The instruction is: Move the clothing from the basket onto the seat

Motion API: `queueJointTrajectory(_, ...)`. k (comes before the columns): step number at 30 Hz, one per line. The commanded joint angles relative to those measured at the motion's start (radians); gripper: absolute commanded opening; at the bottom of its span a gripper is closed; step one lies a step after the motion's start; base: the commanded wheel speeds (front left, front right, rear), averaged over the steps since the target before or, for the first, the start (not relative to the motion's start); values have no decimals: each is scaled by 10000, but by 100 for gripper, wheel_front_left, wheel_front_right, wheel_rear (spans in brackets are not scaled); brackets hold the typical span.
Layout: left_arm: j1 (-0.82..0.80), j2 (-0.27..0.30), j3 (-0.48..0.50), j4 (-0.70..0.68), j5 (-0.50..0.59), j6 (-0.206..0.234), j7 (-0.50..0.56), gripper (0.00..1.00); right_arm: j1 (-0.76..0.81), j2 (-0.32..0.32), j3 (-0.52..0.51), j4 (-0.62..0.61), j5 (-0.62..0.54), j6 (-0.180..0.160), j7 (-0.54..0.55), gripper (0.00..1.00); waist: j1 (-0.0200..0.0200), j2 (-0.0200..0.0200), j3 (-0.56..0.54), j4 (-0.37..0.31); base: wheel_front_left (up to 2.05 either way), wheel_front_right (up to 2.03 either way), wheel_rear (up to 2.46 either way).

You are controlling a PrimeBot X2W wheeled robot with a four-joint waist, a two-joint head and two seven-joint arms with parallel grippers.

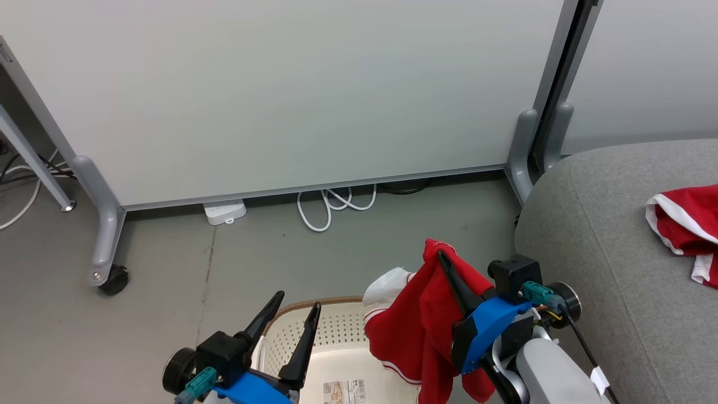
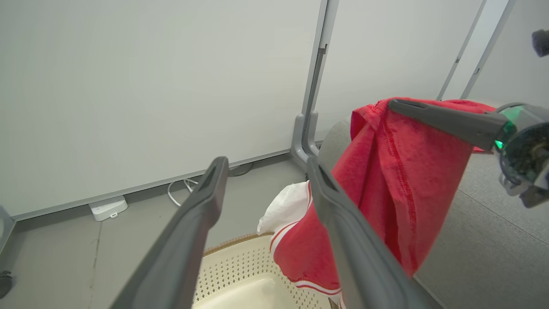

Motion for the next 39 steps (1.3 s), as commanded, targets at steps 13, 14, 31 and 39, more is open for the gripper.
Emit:
queueJointTrajectory(13,610,-507,1018,180,770,-438,-33,100,224,-6,-6,-167,104,-11,56,0,0,0,-77,-40,0,0,0)
queueJointTrajectory(14,639,-533,1057,196,810,-447,-31,100,221,-8,-3,-176,101,-11,55,0,0,0,-86,-92,0,0,0)
queueJointTrajectory(31,516,-894,1262,130,1208,-649,-33,100,99,-6,-135,-214,-65,-9,85,0,0,0,122,-2555,0,0,0)
queueJointTrajectory(39,352,-970,1258,107,1300,-668,-33,100,24,-5,-102,-275,-10,-9,56,0,0,0,283,-3738,0,0,0)
